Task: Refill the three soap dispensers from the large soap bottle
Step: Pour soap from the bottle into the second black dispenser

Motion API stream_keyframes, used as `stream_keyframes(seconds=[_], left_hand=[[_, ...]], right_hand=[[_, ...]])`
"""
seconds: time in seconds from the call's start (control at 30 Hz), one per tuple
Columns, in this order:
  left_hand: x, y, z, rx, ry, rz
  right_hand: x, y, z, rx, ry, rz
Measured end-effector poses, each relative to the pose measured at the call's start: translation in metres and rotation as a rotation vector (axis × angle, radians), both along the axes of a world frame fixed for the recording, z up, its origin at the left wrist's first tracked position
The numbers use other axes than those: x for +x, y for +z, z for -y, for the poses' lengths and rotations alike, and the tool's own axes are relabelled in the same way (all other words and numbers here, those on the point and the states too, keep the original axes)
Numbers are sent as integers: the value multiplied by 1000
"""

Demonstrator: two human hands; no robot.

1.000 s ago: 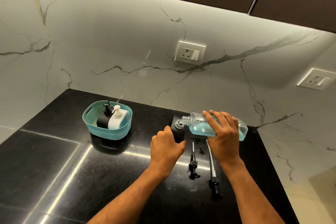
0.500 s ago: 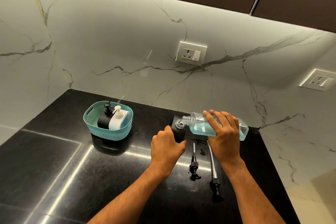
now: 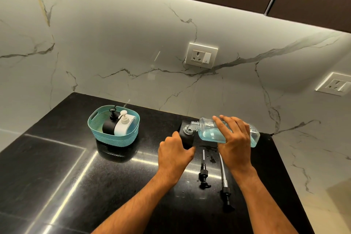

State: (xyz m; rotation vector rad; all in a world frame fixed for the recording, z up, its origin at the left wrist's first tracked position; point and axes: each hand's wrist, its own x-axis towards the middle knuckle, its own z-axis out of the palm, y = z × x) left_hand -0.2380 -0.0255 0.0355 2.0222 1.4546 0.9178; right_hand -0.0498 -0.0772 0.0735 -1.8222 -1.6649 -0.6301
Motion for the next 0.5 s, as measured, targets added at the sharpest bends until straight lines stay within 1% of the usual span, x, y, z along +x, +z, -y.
stream_keyframes(seconds=[0.5], left_hand=[[1,0,-2,-5,0,4]], right_hand=[[0,2,-3,-2,-1,-3]])
